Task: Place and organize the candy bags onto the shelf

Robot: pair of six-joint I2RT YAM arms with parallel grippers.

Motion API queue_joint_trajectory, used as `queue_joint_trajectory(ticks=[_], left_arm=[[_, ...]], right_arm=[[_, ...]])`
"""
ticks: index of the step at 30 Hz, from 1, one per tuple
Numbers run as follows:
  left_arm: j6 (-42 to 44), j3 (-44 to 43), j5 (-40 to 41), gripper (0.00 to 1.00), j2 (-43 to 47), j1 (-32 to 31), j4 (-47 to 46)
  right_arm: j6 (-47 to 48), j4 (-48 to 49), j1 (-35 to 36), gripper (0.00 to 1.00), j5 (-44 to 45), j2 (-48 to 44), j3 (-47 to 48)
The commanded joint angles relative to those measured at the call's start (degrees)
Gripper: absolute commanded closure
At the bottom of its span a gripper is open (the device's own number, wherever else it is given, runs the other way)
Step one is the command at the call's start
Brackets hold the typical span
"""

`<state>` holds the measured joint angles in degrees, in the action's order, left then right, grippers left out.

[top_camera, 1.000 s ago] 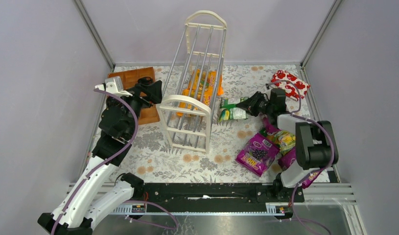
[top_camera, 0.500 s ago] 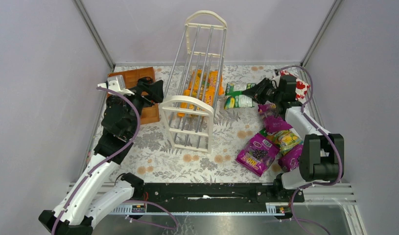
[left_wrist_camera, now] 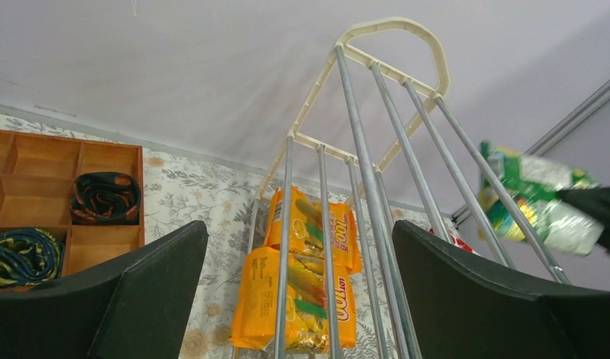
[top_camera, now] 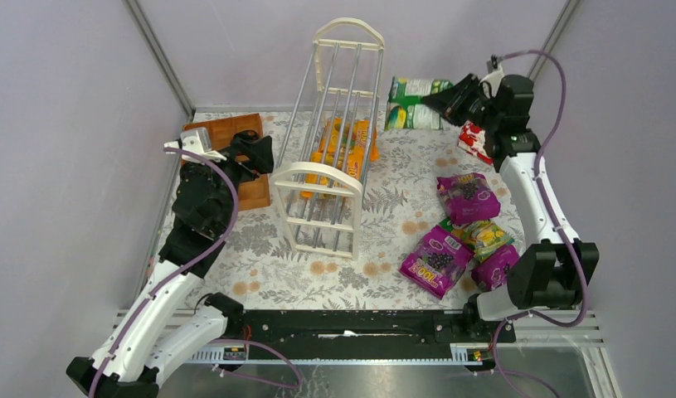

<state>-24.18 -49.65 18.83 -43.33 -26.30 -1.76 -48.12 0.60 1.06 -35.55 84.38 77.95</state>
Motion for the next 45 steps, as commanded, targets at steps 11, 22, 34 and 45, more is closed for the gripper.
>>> queue_joint_trajectory(ticks=[11,22,34,45], left_arm=[[1.3,-0.3,-0.8,0.01,1.0,0.1,1.6],[1.2,-0.6,-1.9,0.01,0.8,0.0,1.7],[0.8,-0.8,-3.0,0.01,0.7,0.0,1.7],[0.7,-0.8,-3.3,0.01,1.0,0.0,1.7]], right_arm=[[-14.8,12.0,0.2,0.83,2.1,11.1,8.8],[-25.6,22.4,7.1,0.82,-3.6,30.9,19.9],[-26.2,17.6,12.2,0.76,-2.2,45.1,37.8],[-25.2,15.7,13.7,0.75,-3.4,47.9,39.7]])
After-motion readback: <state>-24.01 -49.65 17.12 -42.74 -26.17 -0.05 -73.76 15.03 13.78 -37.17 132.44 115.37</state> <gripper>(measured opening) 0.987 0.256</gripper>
